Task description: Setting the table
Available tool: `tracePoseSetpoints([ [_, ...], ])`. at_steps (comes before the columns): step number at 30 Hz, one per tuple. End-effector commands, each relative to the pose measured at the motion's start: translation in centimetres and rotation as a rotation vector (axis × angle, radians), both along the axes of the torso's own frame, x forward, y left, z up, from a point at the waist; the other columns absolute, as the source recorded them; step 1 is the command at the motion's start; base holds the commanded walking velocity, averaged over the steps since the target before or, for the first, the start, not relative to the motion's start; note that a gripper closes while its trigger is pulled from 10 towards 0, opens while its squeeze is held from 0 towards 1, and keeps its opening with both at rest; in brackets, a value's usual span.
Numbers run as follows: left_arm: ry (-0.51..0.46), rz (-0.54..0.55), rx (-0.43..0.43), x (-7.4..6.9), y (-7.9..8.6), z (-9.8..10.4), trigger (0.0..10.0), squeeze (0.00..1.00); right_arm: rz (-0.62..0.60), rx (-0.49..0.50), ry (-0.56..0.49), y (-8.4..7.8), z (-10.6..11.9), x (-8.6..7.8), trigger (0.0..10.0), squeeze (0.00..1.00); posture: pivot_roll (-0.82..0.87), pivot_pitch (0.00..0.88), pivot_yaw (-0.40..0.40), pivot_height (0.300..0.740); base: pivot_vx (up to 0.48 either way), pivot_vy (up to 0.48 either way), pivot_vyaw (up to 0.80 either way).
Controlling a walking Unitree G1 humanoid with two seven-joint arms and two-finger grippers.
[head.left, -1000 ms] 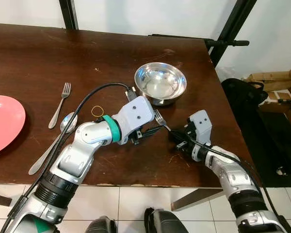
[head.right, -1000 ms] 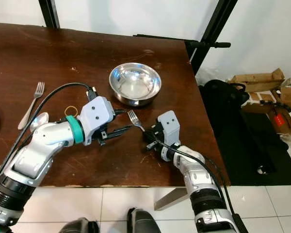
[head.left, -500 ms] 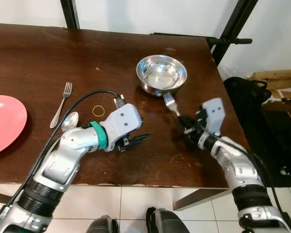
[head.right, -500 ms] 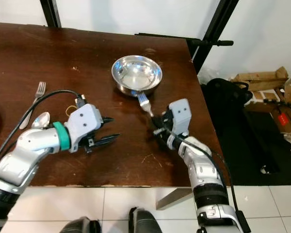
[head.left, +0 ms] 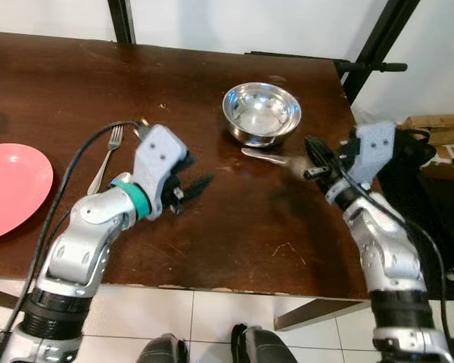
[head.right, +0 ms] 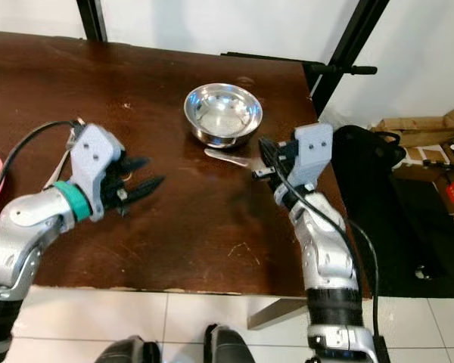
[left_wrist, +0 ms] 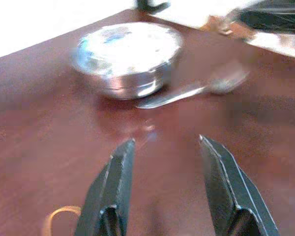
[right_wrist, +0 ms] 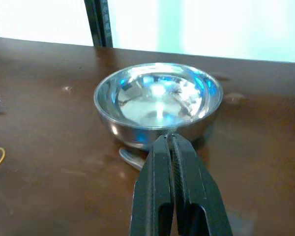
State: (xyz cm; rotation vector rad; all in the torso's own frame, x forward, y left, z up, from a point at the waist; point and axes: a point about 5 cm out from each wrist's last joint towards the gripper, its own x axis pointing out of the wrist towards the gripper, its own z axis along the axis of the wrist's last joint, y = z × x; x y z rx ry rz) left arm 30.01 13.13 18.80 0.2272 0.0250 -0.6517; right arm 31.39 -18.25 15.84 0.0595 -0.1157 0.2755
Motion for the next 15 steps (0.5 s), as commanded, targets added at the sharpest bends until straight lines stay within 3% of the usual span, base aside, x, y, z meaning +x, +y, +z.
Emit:
tracePoseSetpoints([
  [1,0.029,0.137,-0.012,0.7,0.7,-0.5,10.0,0.00,-0.042,0.015,0.007,-0.3,-0.2,-0.8,10.0,0.00,-0.03,0.004,0.009,0.740,0.000,0.000,0.00],
  [8,0.012,0.197,-0.032,1.4,1.1,-0.3,10.0,0.00,-0.054,0.022,0.017,0.2,-0.3,-1.6,10.0,0.00,-0.04,0.000,0.012,0.740,0.000,0.000,0.00],
  [11,-0.002,0.215,-0.035,1.9,0.9,0.1,10.0,0.00,-0.062,-0.020,0.027,0.1,-0.6,-1.7,10.0,0.00,-0.04,0.000,0.012,0.740,0.000,0.000,0.00],
  [15,-0.039,0.141,-0.062,2.3,-0.3,1.3,10.0,0.00,-0.165,-0.118,0.105,-0.6,-1.7,-0.1,10.0,0.00,-0.03,0.000,0.005,0.740,0.000,0.000,0.00],
])
